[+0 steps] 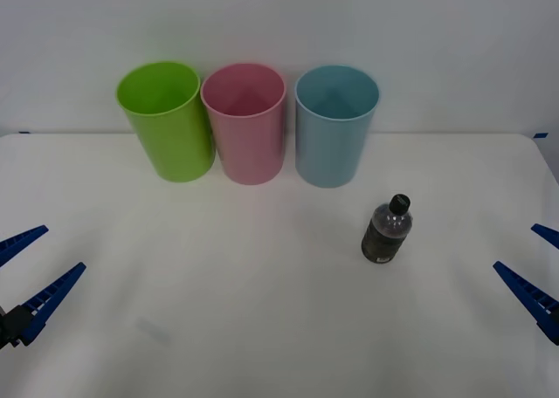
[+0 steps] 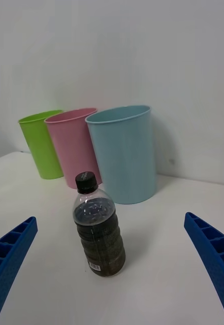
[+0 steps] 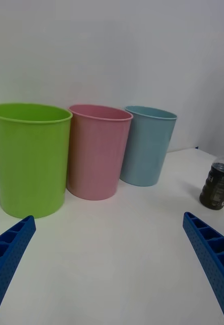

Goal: Grasp the object on the table and drop it into the matching bin: aluminum can to the light blue bin, PET bottle to the pink bin.

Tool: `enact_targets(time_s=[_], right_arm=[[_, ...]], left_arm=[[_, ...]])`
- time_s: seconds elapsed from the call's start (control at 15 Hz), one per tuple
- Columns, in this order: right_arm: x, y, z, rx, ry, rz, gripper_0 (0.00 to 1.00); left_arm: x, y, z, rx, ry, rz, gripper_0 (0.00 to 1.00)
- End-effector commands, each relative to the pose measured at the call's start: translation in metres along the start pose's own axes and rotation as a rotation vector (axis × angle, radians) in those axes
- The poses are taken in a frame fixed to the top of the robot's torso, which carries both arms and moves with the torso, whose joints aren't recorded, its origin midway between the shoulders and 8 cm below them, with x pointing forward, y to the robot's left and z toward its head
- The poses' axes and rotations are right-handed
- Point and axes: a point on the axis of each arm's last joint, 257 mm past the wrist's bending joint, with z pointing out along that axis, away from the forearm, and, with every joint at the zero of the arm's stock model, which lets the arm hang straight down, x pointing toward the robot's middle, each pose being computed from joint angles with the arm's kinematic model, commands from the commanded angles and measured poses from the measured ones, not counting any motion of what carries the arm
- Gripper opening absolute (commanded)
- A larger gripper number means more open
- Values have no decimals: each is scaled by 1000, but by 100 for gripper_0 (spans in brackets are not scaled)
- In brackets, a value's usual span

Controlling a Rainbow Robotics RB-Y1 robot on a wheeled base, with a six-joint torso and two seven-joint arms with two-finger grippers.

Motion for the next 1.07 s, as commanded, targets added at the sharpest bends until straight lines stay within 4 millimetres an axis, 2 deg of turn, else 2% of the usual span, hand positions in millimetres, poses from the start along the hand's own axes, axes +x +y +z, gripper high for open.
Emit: enact_targets(time_s=[0.07,0.13,0.47,0.8,1.07], right_arm=[[0,0,0,0,0,0,100],[9,-1,-2,12,16,12,100],[15,1,-4,1,50,3,100],[45,2,-17,20,113,27,100],[70,16,-14,-29,143,3,100]], left_arm=[[0,0,0,0,0,0,100],[0,0,0,0,0,0,100],[0,0,0,0,0,0,100],[0,0,0,0,0,0,100],[0,0,0,0,0,0,100]])
